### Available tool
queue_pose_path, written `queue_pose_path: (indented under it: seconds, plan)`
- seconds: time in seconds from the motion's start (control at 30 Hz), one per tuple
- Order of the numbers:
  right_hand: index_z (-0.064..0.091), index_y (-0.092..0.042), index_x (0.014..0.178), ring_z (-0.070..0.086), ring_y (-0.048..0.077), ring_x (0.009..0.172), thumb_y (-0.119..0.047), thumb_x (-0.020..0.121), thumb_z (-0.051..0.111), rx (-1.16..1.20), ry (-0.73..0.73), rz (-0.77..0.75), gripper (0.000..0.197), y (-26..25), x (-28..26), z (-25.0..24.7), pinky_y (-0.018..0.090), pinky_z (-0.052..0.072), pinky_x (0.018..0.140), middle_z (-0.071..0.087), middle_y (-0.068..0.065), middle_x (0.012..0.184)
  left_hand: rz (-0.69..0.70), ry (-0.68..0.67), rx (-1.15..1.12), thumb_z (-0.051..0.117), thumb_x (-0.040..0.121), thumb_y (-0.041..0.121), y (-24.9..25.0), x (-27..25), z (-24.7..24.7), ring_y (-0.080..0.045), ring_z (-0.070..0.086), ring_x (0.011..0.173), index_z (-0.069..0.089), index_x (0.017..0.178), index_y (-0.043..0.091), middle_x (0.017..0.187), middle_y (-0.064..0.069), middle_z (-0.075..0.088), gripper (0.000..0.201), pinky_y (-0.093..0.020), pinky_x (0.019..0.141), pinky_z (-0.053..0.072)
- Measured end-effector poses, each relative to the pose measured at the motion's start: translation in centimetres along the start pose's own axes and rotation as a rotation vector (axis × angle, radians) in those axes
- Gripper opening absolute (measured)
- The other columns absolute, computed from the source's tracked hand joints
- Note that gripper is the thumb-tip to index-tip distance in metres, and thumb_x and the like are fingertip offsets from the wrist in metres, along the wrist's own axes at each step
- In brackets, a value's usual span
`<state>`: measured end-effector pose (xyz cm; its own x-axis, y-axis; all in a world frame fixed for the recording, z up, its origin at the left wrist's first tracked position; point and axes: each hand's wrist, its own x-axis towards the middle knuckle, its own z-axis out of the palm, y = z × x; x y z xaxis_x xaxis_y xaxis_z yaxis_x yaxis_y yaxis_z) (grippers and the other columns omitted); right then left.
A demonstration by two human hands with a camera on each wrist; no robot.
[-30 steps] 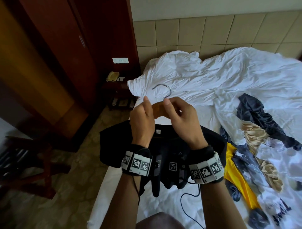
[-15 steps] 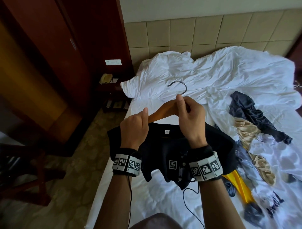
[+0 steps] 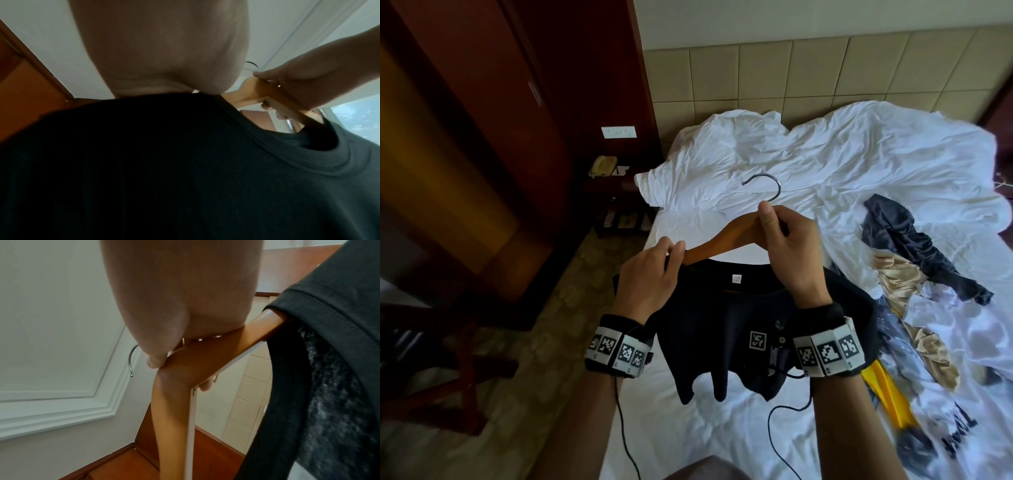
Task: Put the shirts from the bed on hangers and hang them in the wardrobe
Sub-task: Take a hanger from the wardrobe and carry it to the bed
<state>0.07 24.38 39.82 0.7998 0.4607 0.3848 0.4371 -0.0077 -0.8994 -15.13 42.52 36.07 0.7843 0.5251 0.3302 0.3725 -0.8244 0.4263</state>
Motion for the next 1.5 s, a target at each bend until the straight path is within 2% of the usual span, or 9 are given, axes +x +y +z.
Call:
queue_pose_path:
  seconds: [0.23,0.4,0.5,0.57,0.73,0.97,1.1,1.27,1.5]
  plan:
    - [0.068,-0.022,0.080,0.072,0.021,0.082,-0.048,0.108,0.051,-0.106,-0.045,-0.012,0.042,-1.1,2.3,0.7,0.047,0.057,0.078,0.073,0.000,0.079,-0.035,0.008,-0.192,0.030,0.112,0.042,-1.4,1.8,-1.1,-0.011,0.044,0.048,0.045,0.062,0.010,0.052,0.004,0.042,0.061,-0.035,0.055,0.038]
    - [0.067,-0.017,0.086,0.075,0.019,0.078,-0.049,0.108,0.048,-0.192,-0.102,0.060,0.043,-2.1,3.5,1.5,0.049,0.059,0.080,0.075,0.004,0.079,0.147,0.116,-0.114,0.047,0.105,0.038,-2.0,3.1,-1.8,-0.016,0.058,0.093,0.062,0.108,0.015,0.095,0.004,0.061,0.028,-0.038,0.087,0.047]
    - [0.063,-0.016,0.089,0.076,0.018,0.067,-0.039,0.112,0.047,-0.256,-0.174,0.068,0.037,-2.8,3.1,1.8,0.049,0.060,0.075,0.074,0.007,0.077,0.223,0.191,-0.209,0.063,0.099,0.024,-1.2,2.7,-2.4,-0.013,0.056,0.083,0.060,0.111,0.014,0.090,0.003,0.060,0.016,-0.033,0.072,0.050]
    - [0.062,-0.014,0.092,0.075,0.017,0.065,-0.035,0.112,0.047,-0.276,-0.168,0.080,0.033,-3.4,2.5,2.2,0.047,0.060,0.071,0.073,0.008,0.079,0.204,0.107,-0.315,0.063,0.100,0.025,-0.3,2.1,-2.8,-0.009,0.059,0.069,0.059,0.101,0.017,0.078,0.005,0.064,0.009,-0.037,0.061,0.052]
    - [0.063,-0.021,0.113,0.077,0.027,0.071,-0.034,0.111,0.052,-0.206,-0.217,0.199,0.018,-4.9,0.9,3.2,0.049,0.063,0.076,0.078,0.012,0.080,0.120,-0.135,-0.473,0.068,0.093,0.035,0.2,0.4,-1.1,-0.005,0.066,0.064,0.067,0.090,0.027,0.068,0.010,0.067,0.008,-0.040,0.065,0.058]
    - [0.063,-0.018,0.137,0.077,0.026,0.086,-0.034,0.115,0.037,-0.111,-0.262,0.229,0.037,-7.0,-2.0,5.7,0.038,0.063,0.082,0.074,0.007,0.116,-0.025,-0.552,-0.720,0.074,0.094,0.039,1.3,-4.8,-0.7,-0.010,0.066,0.060,0.072,0.106,0.015,0.062,-0.006,0.068,0.027,-0.029,0.066,0.052]
    - [0.069,-0.025,0.124,0.075,0.021,0.093,-0.039,0.113,0.040,-0.085,-0.294,0.227,0.033,-8.3,-3.2,7.0,0.038,0.060,0.087,0.075,-0.006,0.098,-0.071,-0.478,-0.727,0.073,0.095,0.041,1.5,-8.0,-2.2,-0.018,0.063,0.058,0.071,0.102,0.019,0.060,-0.011,0.064,0.023,-0.038,0.063,0.050]
    - [0.071,-0.021,0.108,0.068,0.007,0.088,-0.038,0.113,0.043,-0.083,-0.356,0.081,0.032,-10.2,-5.4,8.3,0.039,0.058,0.084,0.074,-0.012,0.095,-0.159,-0.354,-0.651,0.077,0.089,0.048,1.1,-11.6,-4.8,-0.004,0.050,0.054,0.069,0.097,0.019,0.056,0.012,0.050,0.031,-0.018,0.055,0.037]
    - [0.072,-0.027,0.104,0.075,0.024,0.092,-0.046,0.111,0.046,0.105,-0.437,0.024,0.033,-13.5,-10.5,11.4,0.059,0.061,0.085,0.077,0.001,0.092,-0.298,-0.226,-0.578,0.078,0.073,0.063,-0.2,-18.5,-10.7,-0.022,0.058,0.059,0.066,0.094,0.020,0.068,-0.012,0.062,0.050,-0.044,0.059,0.046]
